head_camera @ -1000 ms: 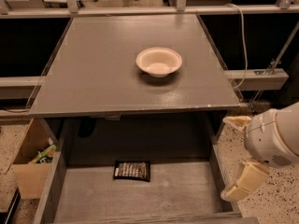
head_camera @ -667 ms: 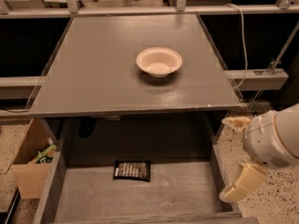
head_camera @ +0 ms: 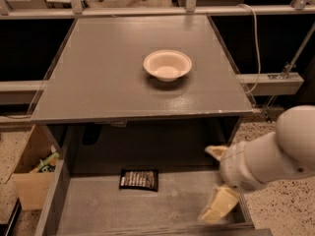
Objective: Pick rxbar chocolate from top drawer and place on counter
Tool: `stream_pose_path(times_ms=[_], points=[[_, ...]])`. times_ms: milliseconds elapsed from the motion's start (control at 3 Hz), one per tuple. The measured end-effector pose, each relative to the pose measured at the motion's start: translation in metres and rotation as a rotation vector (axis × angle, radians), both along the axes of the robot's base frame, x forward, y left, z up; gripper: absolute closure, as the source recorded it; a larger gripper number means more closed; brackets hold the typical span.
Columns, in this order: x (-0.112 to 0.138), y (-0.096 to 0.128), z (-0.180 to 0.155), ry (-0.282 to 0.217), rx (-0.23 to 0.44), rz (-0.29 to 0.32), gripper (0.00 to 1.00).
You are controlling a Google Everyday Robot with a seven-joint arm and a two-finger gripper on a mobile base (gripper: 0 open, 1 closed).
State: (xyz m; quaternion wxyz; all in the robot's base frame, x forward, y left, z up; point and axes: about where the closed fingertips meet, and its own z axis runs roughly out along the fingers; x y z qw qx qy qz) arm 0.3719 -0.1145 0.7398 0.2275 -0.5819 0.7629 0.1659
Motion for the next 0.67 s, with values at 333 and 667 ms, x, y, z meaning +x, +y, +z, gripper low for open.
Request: stream_pose_path(times_ms=[333, 667], points=[[0.008, 0.029, -0.034, 0.024, 0.027, -0.002, 0.00], [0.025, 0.053, -0.061, 0.025, 0.025, 0.006, 0.00]])
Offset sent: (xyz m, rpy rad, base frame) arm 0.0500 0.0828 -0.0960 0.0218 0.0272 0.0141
